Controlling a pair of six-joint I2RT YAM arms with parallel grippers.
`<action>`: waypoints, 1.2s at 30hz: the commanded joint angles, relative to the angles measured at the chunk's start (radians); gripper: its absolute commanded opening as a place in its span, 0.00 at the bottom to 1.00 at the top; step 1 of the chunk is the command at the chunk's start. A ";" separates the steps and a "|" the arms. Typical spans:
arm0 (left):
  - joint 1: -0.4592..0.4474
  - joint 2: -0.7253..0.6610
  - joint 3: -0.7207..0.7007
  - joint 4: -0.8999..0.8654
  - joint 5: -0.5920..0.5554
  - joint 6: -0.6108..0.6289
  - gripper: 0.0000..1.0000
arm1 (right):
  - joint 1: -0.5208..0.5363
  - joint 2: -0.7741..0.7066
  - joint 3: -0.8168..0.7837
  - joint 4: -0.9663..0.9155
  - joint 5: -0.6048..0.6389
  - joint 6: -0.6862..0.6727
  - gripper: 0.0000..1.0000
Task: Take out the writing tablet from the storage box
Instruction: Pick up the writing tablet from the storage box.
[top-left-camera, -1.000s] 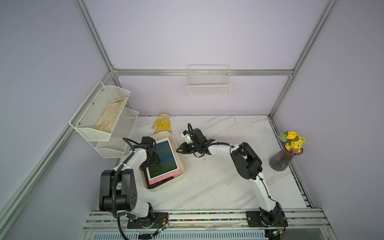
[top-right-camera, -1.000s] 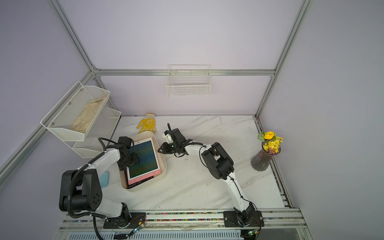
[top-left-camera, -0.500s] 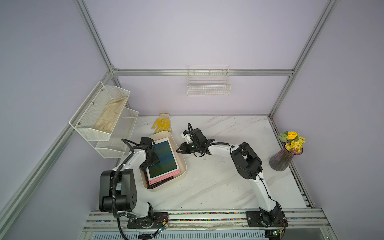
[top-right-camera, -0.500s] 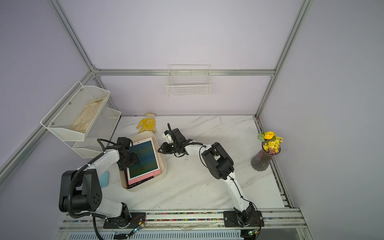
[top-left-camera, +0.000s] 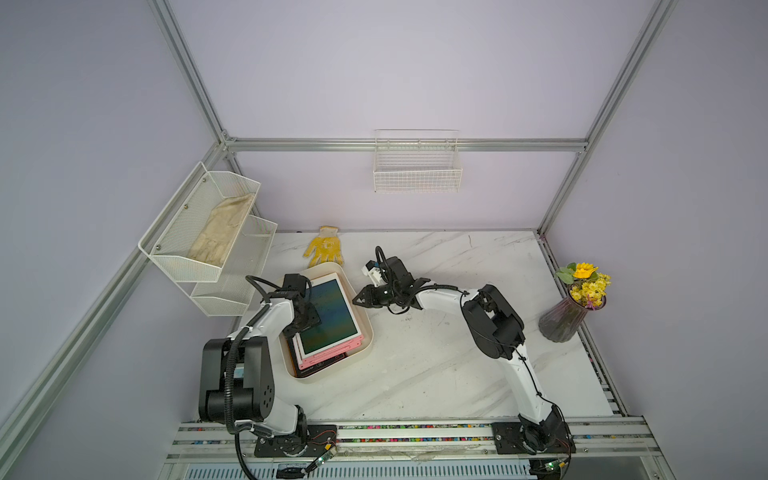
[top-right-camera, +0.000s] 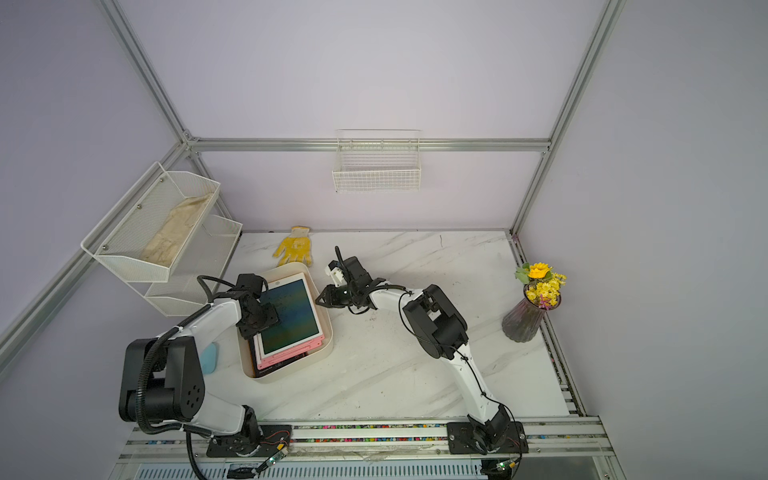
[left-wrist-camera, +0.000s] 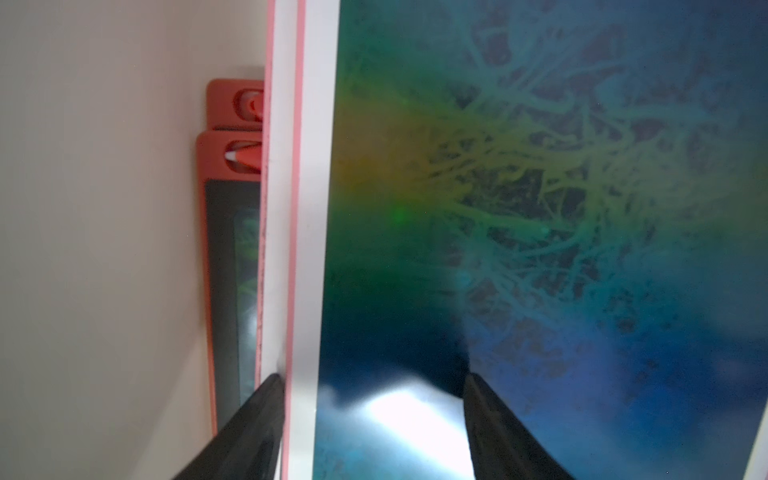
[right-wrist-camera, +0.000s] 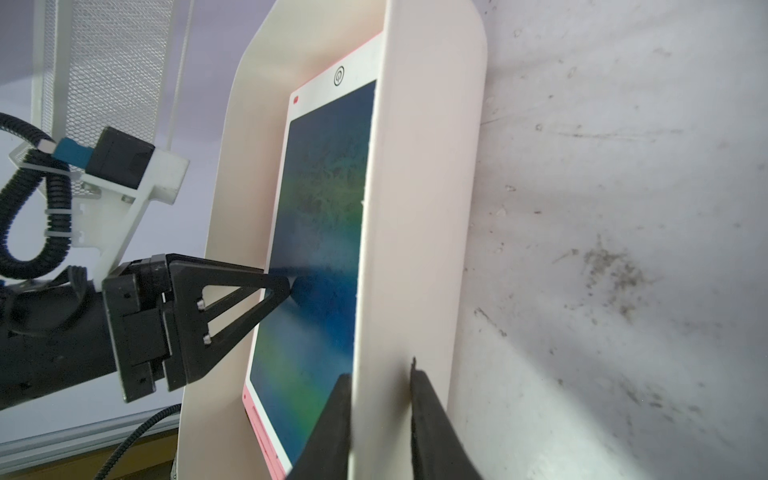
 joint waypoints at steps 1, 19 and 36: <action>-0.024 0.045 -0.042 -0.002 0.094 0.026 0.67 | 0.002 0.034 0.010 -0.019 -0.046 -0.015 0.25; -0.025 0.028 -0.083 -0.014 0.076 -0.009 0.71 | 0.014 0.064 0.041 -0.037 -0.040 -0.003 0.23; -0.026 -0.042 -0.143 0.091 0.196 0.004 0.68 | 0.016 0.081 0.079 -0.077 -0.013 -0.008 0.23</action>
